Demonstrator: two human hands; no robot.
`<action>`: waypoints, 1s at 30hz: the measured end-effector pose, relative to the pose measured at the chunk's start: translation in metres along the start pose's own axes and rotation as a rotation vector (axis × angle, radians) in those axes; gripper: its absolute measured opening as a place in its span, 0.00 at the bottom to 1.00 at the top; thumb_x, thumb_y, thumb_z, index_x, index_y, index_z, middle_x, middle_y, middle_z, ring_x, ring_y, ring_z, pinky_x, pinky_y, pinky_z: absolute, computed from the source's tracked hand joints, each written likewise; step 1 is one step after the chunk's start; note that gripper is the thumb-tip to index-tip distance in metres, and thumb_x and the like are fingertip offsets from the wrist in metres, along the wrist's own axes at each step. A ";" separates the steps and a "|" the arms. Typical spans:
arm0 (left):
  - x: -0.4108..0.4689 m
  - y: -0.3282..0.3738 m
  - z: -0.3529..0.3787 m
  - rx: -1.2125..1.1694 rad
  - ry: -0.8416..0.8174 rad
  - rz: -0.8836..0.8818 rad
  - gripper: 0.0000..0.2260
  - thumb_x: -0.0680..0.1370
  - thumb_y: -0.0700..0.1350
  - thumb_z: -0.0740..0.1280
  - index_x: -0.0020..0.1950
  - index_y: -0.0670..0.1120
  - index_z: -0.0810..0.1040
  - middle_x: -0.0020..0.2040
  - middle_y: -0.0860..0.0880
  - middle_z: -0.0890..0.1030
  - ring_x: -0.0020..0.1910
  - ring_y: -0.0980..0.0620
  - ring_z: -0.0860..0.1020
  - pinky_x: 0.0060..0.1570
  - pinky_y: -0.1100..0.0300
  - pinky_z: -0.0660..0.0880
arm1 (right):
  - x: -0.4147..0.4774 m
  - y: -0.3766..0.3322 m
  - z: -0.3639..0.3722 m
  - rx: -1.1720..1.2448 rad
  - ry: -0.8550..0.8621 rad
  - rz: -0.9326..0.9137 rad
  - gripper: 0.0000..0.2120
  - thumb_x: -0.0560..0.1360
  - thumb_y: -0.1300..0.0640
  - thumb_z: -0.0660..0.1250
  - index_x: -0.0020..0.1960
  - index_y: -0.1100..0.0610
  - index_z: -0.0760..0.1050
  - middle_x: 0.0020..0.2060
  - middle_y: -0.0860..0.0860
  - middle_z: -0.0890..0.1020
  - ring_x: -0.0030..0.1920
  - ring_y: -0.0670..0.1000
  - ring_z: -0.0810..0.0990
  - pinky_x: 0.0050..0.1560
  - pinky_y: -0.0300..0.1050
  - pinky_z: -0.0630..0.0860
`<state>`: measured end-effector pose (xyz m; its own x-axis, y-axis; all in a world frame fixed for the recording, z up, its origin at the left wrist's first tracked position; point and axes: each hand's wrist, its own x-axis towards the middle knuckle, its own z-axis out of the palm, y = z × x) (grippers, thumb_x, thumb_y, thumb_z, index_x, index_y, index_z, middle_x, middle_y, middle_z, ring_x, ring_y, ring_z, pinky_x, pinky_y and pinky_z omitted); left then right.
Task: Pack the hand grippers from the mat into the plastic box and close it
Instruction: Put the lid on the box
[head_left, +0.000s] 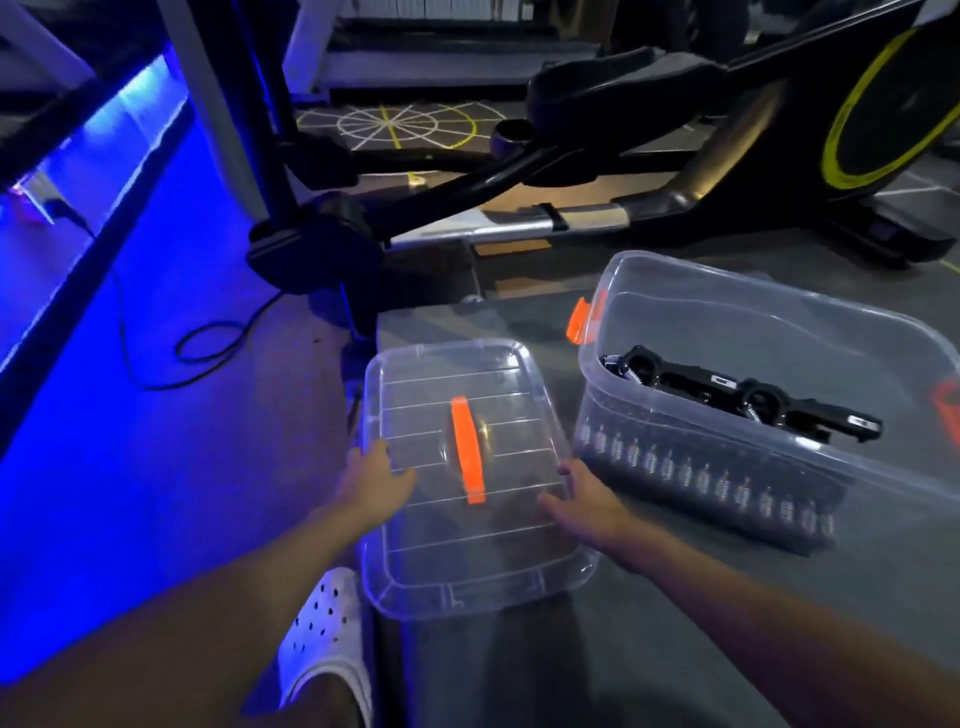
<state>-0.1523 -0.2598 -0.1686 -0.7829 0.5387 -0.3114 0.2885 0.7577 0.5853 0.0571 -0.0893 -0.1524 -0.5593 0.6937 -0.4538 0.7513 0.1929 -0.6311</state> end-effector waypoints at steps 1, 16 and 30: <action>0.002 0.000 -0.001 -0.033 0.022 -0.014 0.22 0.73 0.52 0.68 0.63 0.44 0.71 0.53 0.39 0.76 0.45 0.39 0.80 0.43 0.54 0.76 | 0.000 0.000 0.001 0.020 0.014 -0.006 0.27 0.71 0.49 0.70 0.67 0.51 0.68 0.60 0.54 0.75 0.57 0.55 0.78 0.58 0.50 0.76; -0.009 0.007 -0.100 -0.299 0.389 -0.003 0.23 0.66 0.51 0.74 0.60 0.49 0.75 0.60 0.42 0.75 0.55 0.41 0.77 0.58 0.49 0.73 | -0.021 -0.089 -0.019 0.450 0.140 -0.472 0.23 0.75 0.66 0.67 0.62 0.45 0.65 0.52 0.41 0.77 0.44 0.45 0.82 0.36 0.42 0.78; -0.030 0.115 -0.194 -0.193 0.588 0.224 0.20 0.73 0.48 0.70 0.29 0.44 0.64 0.26 0.45 0.64 0.29 0.42 0.66 0.27 0.53 0.56 | -0.064 -0.123 -0.139 0.406 0.344 -0.549 0.30 0.77 0.66 0.64 0.74 0.51 0.58 0.64 0.49 0.73 0.44 0.49 0.80 0.30 0.42 0.75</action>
<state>-0.2025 -0.2607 0.0538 -0.9019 0.3429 0.2625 0.4182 0.5414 0.7294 0.0496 -0.0612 0.0415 -0.6245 0.7619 0.1718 0.1720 0.3488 -0.9213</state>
